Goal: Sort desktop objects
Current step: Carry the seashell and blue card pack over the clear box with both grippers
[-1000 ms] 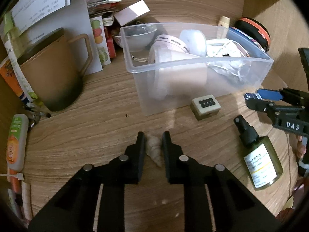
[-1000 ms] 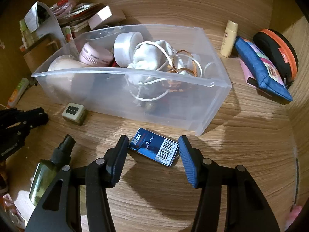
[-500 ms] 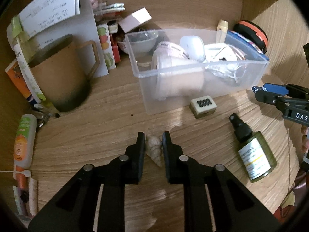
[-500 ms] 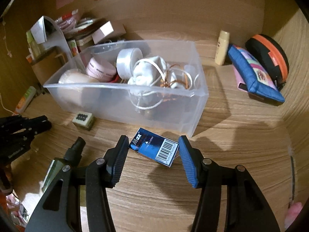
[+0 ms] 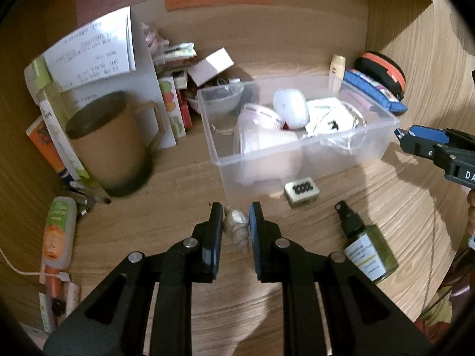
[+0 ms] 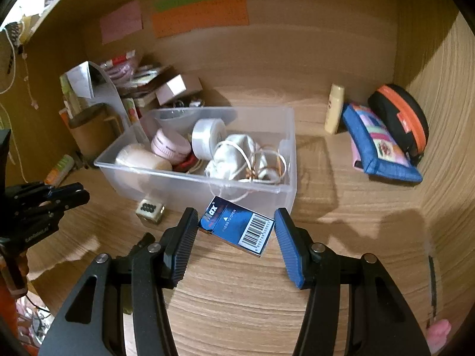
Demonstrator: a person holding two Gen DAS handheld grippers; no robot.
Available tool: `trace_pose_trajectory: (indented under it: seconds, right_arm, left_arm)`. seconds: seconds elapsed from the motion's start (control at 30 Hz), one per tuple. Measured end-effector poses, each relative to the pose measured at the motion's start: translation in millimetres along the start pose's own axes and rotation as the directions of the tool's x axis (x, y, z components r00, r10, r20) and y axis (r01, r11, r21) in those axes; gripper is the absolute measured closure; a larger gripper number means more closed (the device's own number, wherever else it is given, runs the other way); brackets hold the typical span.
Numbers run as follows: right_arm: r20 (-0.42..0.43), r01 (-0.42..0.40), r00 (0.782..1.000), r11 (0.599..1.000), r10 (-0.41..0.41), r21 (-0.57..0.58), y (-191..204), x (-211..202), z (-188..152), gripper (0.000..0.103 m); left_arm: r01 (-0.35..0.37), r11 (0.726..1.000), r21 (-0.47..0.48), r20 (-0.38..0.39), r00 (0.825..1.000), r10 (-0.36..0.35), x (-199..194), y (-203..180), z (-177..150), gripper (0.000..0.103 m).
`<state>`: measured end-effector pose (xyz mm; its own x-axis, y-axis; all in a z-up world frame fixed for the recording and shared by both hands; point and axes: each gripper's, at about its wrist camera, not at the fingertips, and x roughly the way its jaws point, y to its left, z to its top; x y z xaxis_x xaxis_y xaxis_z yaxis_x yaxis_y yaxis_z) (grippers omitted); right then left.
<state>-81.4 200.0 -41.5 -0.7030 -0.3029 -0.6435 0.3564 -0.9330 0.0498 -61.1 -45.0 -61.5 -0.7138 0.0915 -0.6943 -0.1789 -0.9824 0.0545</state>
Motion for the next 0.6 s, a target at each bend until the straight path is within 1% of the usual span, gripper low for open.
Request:
trace_pose_trajectory:
  seconds: [0.27, 0.6]
  right_arm:
    - [0.040, -0.016, 0.999, 1.000, 0.017, -0.020, -0.8, -7.3, 13.5, 0.053]
    - [0.074, -0.028, 0.997, 0.998, 0.032, -0.050, -0.3, -4.6, 32.0, 0.053]
  left_arm:
    - [0.006, 1.000, 0.003, 0.047, 0.999, -0.006, -12.7, 2.9, 22.3, 0.086]
    - [0.022, 0.999, 0.039, 0.059, 0.998, -0.024, -11.6, 2.5, 47.8, 0.086]
